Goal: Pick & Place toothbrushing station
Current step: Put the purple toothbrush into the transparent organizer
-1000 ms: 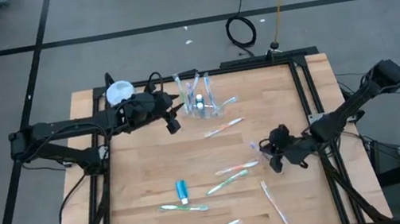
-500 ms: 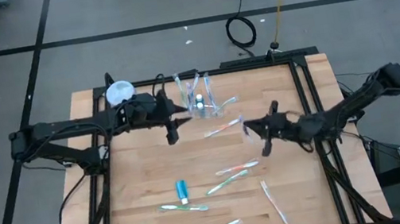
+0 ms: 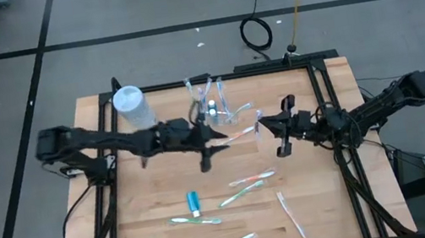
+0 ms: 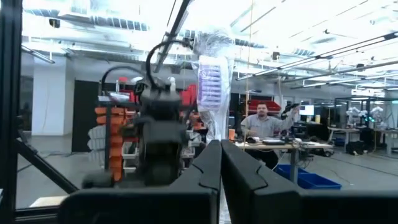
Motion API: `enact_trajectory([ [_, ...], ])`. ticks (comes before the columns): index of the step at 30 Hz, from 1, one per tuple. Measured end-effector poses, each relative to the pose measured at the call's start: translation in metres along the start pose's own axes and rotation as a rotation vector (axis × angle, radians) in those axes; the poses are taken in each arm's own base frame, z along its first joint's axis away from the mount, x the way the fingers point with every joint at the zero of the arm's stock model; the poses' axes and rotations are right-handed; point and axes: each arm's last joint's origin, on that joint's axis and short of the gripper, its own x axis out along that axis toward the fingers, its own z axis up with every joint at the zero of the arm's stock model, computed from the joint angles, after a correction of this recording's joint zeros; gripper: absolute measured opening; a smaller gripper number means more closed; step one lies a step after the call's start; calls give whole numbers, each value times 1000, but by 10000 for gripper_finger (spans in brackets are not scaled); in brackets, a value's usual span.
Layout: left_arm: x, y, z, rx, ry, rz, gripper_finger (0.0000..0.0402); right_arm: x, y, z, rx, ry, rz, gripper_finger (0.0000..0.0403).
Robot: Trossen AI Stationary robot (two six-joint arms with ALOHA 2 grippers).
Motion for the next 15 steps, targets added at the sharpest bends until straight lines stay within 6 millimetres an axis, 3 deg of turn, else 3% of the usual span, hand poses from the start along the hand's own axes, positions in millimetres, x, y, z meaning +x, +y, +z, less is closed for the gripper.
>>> enact_trajectory([
  [8, 59, -13, -39, 23, -229, -22, 139, 0, 0, 1, -8, -7, 0, 0],
  [15, 84, -9, -48, 6, -258, -13, 29, 0, 0, 1, -7, -11, 0, 0],
])
